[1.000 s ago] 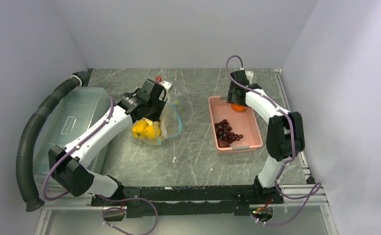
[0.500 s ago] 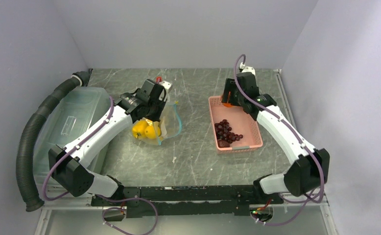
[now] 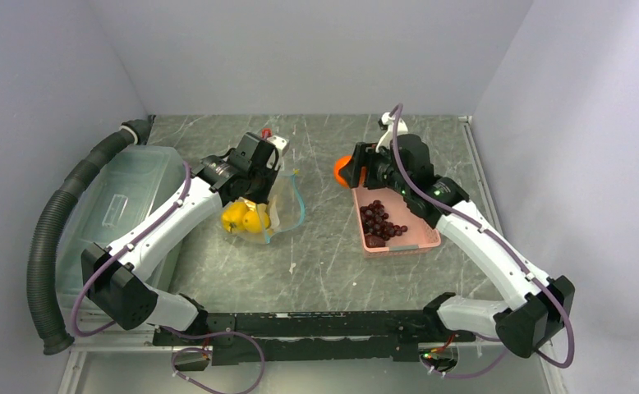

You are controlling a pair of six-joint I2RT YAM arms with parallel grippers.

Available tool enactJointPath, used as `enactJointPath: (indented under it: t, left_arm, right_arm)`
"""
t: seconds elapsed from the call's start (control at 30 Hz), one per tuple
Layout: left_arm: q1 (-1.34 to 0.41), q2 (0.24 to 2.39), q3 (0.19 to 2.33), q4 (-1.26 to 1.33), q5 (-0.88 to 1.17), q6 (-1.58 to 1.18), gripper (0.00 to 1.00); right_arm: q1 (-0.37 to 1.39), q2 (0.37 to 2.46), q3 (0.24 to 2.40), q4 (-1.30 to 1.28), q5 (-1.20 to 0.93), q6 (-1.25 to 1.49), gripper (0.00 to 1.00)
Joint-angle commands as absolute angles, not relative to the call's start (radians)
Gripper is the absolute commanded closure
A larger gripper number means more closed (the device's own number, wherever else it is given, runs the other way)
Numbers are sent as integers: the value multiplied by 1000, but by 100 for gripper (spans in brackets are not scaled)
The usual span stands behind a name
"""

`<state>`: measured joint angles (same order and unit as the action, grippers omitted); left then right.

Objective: Place the food in the zip-top bag and seal the zipper
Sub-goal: Place the fake fruit in the zipper food storage bag.

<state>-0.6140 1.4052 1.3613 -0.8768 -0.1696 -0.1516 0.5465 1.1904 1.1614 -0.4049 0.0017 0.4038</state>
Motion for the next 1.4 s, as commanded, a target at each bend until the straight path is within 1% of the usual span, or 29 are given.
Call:
enactJointPath:
  t: [0.0, 0.4, 0.63, 0.9, 1.2, 1.37]
  left_arm:
    - [-615, 1400, 1353, -858, -167, -149, 100]
    - [-615, 1397, 1355, -860, -162, -149, 100]
    - [-615, 1393, 1355, -859, -160, -148, 100]
    - [-615, 1391, 1355, -859, -152, -148, 100]
    - [-615, 1390, 1356, -859, -151, -150, 100]
    - [-615, 1387, 1357, -860, -150, -149, 100]
  right_arm:
    - [594, 1164, 1138, -285, -118, 433, 73]
    - [770, 1271, 1185, -251, -72, 447, 72]
    - [829, 1371, 1230, -228, -56, 459, 72]
    - [842, 1447, 1266, -190, -16, 502, 72]
    - [846, 1522, 1282, -136, -65, 568, 72]
    - [847, 1567, 1294, -123, -50, 602, 72]
